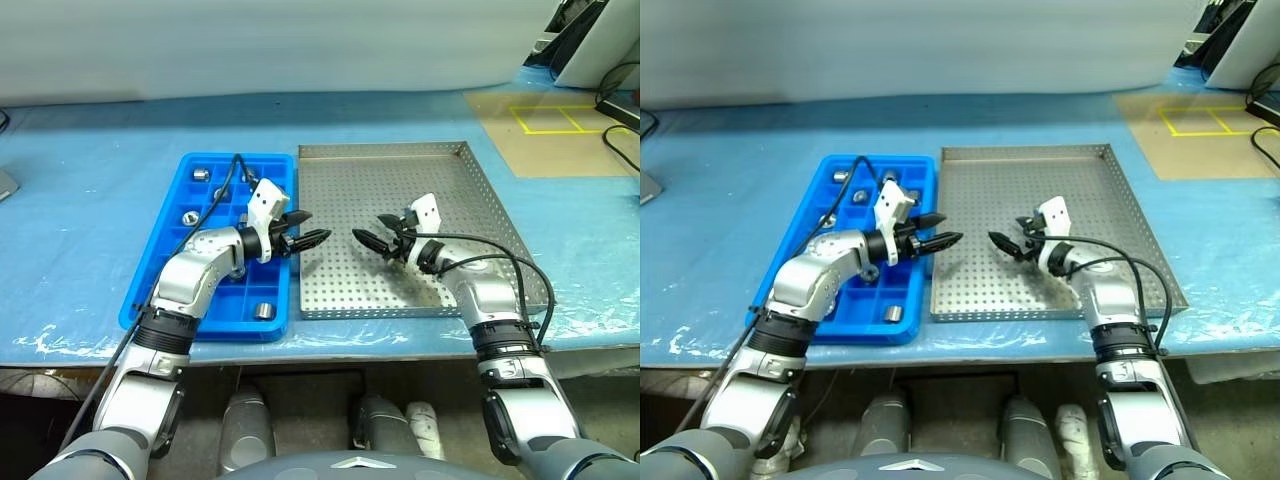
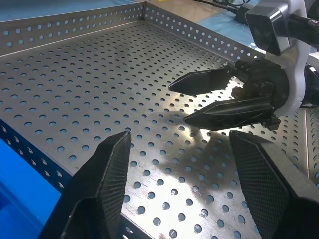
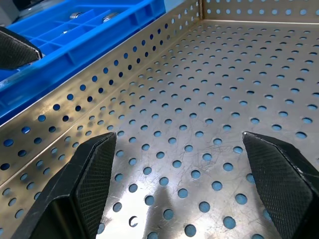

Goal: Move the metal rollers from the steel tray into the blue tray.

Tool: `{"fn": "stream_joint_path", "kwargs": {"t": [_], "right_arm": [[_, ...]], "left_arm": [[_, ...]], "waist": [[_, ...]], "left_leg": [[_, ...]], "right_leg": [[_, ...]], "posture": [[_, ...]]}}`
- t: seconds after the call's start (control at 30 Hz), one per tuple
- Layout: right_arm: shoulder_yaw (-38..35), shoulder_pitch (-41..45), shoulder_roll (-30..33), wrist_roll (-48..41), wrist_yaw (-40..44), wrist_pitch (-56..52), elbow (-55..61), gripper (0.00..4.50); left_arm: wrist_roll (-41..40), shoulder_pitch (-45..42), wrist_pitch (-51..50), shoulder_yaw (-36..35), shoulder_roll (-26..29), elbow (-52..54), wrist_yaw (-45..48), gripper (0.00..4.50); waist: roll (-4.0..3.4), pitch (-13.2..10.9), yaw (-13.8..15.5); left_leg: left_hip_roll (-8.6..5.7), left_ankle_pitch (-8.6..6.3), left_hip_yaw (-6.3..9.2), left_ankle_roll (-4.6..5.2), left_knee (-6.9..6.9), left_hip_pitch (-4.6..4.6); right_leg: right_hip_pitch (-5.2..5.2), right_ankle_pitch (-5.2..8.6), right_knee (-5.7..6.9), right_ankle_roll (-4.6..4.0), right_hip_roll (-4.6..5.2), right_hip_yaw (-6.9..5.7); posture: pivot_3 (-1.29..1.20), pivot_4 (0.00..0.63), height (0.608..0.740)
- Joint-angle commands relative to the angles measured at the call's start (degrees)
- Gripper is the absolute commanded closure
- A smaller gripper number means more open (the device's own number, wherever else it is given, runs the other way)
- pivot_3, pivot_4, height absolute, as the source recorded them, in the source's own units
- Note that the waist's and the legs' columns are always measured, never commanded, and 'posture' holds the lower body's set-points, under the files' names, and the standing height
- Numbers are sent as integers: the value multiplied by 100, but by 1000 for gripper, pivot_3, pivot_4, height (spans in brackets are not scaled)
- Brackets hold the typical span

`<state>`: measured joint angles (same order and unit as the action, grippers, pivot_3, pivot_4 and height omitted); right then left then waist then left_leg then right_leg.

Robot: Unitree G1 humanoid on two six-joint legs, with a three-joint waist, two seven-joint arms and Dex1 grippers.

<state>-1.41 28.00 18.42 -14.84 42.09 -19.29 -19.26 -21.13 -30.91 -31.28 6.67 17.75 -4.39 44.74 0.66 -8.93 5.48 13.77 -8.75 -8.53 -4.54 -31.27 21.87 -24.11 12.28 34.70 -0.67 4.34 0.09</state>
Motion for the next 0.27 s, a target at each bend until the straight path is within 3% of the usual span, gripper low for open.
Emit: {"fn": "stream_joint_path", "kwargs": {"t": [0.03,0.27], "right_arm": [[5,6,20,-18,-22,20,236,228],[15,39,79,-54,10,-170,434,228]], "left_arm": [[-30,9,2,-55,24,266,-20,1163],[-45,60,-59,-65,27,350,-62,1163]], "waist": [[0,0,1],[0,0,-1]], "left_leg": [[0,0,0,0,0,0],[0,0,0,0,2,0]], "right_leg": [[0,0,0,0,0,0],[0,0,-1,0,0,0]], "posture": [[36,150,740],[38,150,740]]}}
